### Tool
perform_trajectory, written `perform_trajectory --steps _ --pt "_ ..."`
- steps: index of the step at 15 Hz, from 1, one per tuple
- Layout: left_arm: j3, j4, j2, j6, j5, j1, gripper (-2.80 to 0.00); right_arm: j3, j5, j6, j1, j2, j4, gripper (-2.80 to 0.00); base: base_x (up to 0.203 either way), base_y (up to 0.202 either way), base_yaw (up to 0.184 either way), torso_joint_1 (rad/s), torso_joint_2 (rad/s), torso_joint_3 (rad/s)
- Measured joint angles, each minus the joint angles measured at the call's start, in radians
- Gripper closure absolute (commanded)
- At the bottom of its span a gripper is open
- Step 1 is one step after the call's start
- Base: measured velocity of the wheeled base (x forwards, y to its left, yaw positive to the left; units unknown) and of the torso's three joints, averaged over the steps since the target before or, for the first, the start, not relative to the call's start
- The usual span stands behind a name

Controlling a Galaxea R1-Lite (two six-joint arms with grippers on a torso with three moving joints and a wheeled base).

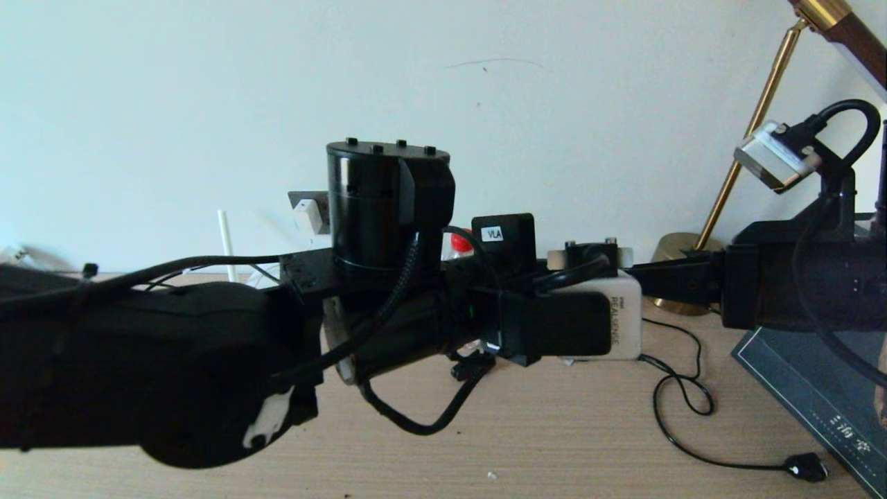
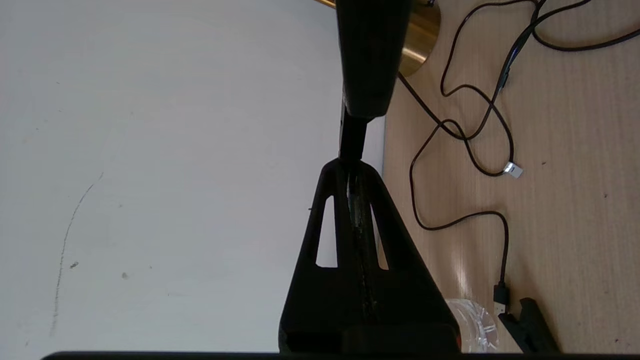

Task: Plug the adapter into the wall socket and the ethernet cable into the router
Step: Hand it to the other hand

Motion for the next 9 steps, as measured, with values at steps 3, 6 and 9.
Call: perform_trajectory --steps 3,6,9 --pt "0.009 0.000 -0.006 -0.010 0.000 -0.009 0.00 -0.004 0.000 0.000 0.011 0.000 0.000 0.00 0.000 0.000 0.000 0.000 0.00 0.000" --pt "0.011 0.001 -0.009 -0.012 0.001 -0.014 0.00 -0.004 0.001 0.001 0.015 -0.003 -0.001 0.00 0.000 0.000 0.000 0.000 0.00 0.000" --pt "0.013 0.001 -0.009 -0.012 0.001 -0.015 0.00 0.002 0.000 0.002 0.024 -0.006 -0.001 0.00 0.000 0.000 0.000 0.000 0.00 0.000"
